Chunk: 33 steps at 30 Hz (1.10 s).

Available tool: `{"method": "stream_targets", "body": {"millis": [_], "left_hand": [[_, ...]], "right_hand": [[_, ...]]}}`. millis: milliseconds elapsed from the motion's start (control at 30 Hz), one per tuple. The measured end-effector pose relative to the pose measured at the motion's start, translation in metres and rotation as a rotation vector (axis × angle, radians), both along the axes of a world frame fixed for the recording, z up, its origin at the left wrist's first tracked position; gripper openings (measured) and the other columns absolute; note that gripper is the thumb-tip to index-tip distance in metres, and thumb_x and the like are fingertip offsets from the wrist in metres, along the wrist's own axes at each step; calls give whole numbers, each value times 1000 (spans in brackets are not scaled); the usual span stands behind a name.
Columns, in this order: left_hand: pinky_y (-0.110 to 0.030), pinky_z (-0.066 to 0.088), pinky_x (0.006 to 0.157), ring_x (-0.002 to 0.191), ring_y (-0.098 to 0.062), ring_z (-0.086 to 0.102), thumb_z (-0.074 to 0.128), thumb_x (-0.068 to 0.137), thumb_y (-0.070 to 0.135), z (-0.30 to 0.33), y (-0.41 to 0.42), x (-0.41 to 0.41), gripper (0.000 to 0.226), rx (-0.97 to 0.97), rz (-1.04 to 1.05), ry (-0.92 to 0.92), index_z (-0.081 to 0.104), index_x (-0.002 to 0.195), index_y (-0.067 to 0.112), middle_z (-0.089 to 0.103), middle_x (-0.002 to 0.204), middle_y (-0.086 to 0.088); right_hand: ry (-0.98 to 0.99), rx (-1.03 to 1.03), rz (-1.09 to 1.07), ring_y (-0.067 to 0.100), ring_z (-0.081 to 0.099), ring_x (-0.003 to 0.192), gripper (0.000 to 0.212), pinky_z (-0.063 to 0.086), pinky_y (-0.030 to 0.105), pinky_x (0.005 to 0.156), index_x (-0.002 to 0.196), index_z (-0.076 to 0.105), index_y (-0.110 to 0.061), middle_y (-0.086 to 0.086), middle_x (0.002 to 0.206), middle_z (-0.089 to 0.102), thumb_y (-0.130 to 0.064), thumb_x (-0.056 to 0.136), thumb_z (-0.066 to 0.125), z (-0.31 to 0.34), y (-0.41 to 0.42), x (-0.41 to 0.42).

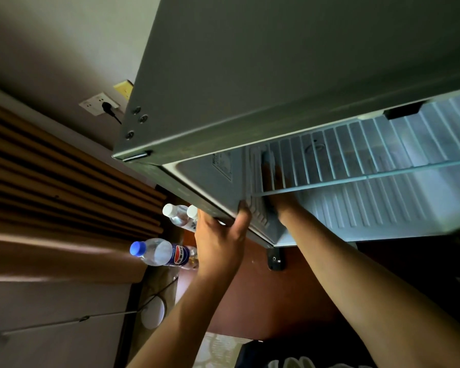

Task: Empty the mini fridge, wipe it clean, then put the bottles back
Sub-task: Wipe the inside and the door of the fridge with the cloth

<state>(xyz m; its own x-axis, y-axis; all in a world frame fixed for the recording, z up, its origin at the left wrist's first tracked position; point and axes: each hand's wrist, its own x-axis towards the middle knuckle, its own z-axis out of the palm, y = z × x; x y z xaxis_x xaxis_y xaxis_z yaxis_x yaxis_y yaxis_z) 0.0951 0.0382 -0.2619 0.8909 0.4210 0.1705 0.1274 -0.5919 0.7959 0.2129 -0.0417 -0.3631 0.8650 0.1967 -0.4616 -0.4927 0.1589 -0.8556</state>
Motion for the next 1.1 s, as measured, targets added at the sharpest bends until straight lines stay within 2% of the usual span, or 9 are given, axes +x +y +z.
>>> {"method": "stream_targets", "body": {"millis": [100,233,400,533,667,800,900,1033,1100], "left_hand": [[-26,49,69,73,-16,66,65,80,32,1,-1,-1,16,0,-14,-5,62,81,16,68,75,3],[-21,46,66,70,-10,64,66,81,26,3,-2,0,8,6,-23,-12,61,77,22,66,71,8],[-17,42,61,64,-3,59,63,81,23,2,0,0,12,54,-78,12,63,75,13,59,65,13],[-25,45,61,61,-12,59,67,81,26,2,-1,0,17,27,-10,-31,55,69,26,59,62,9],[-18,43,61,59,-4,57,65,80,35,1,0,-1,15,16,-34,-41,56,70,28,60,61,10],[-18,43,63,63,-4,58,62,75,43,-2,3,-1,13,8,-28,-11,61,75,30,59,66,11],[-15,41,68,74,-8,60,57,71,48,-6,5,-3,40,60,-33,15,66,86,13,59,81,6],[-31,47,70,76,-21,62,60,73,48,-4,4,-2,29,34,-14,-5,61,79,20,63,81,-8],[-38,50,74,81,-26,64,62,74,49,-3,3,-1,24,30,-4,-12,60,81,25,66,85,-10]], "right_hand": [[153,82,-44,24,58,108,21,44,41,101,109,59,-15,15,126,59,-32,101,49,-8,-3,-5],[121,148,-107,28,57,111,25,49,42,95,120,58,-10,14,113,62,-24,101,48,-2,-4,-1],[79,202,-182,8,60,76,23,48,21,65,85,58,-22,-2,82,62,-27,103,44,8,0,0],[-94,85,-199,34,61,100,20,53,38,88,106,59,0,24,101,62,-13,103,43,14,4,-6],[-320,56,-240,-11,62,76,18,46,6,66,97,60,-14,-5,84,61,-4,101,45,29,6,-15],[-361,72,-255,-14,60,71,21,45,5,65,90,56,-17,-2,85,60,-1,100,46,33,5,-20],[-337,41,-232,-12,59,71,15,45,6,65,97,60,-7,-5,82,59,-3,100,46,29,6,-20],[-295,-1,-169,-15,56,60,16,43,4,58,88,54,-10,-4,77,53,-5,101,45,19,6,-15],[-299,7,-140,-14,57,70,9,44,3,64,105,54,-7,-6,86,56,-5,101,46,13,4,-12]]}}
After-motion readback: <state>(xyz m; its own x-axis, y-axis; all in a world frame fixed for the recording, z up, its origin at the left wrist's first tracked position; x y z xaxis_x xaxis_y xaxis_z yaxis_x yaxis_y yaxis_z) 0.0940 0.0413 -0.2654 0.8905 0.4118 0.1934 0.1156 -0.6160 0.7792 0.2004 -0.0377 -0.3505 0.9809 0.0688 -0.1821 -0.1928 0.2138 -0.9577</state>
